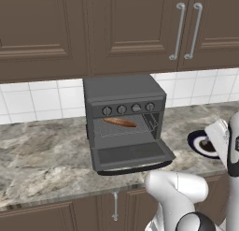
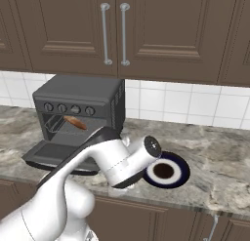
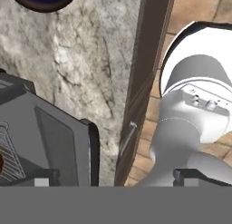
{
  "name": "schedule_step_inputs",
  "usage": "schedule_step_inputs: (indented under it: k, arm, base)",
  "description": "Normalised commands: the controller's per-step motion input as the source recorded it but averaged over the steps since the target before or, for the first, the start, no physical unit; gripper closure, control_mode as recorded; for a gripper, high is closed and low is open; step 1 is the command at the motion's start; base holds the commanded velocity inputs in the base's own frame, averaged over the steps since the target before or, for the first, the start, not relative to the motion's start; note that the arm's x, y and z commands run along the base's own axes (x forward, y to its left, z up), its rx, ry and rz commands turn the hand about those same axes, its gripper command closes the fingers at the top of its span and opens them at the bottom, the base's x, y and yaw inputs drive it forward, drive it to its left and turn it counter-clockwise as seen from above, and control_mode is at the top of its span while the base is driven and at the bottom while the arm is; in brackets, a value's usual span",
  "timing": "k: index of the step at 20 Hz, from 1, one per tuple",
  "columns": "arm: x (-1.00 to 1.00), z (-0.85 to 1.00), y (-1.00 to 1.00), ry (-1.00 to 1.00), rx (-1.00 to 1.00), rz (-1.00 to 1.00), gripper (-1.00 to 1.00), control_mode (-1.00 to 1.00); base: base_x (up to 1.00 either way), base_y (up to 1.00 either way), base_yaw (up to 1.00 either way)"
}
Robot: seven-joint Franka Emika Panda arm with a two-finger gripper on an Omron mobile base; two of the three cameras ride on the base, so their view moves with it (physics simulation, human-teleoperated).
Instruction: Pull the toaster oven rack outwards. Pick up the baguette from the plate and place it on the toaster oven rack. Close the toaster oven door fully and set the temperature to the lowest setting.
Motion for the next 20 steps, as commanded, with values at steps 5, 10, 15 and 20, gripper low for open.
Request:
schedule_step_inputs:
  k: [5, 10, 15, 20]
  arm:
    - [-0.10, -0.32, 0.00, 0.05, 0.18, -0.12, -1.00, -1.00]
    - [0.00, -0.21, 0.05, 0.00, 0.03, -0.05, -1.00, -1.00]
    - [0.00, -0.19, 0.03, 0.00, 0.00, -0.02, -1.00, -1.00]
    - [0.03, -0.15, 0.01, 0.00, 0.01, -0.02, -1.00, -1.00]
  base:
    - [0.00, 0.00, 0.00]
    - [0.00, 0.00, 0.00]
    - [0.00, 0.00, 0.00]
    - [0.00, 0.00, 0.00]
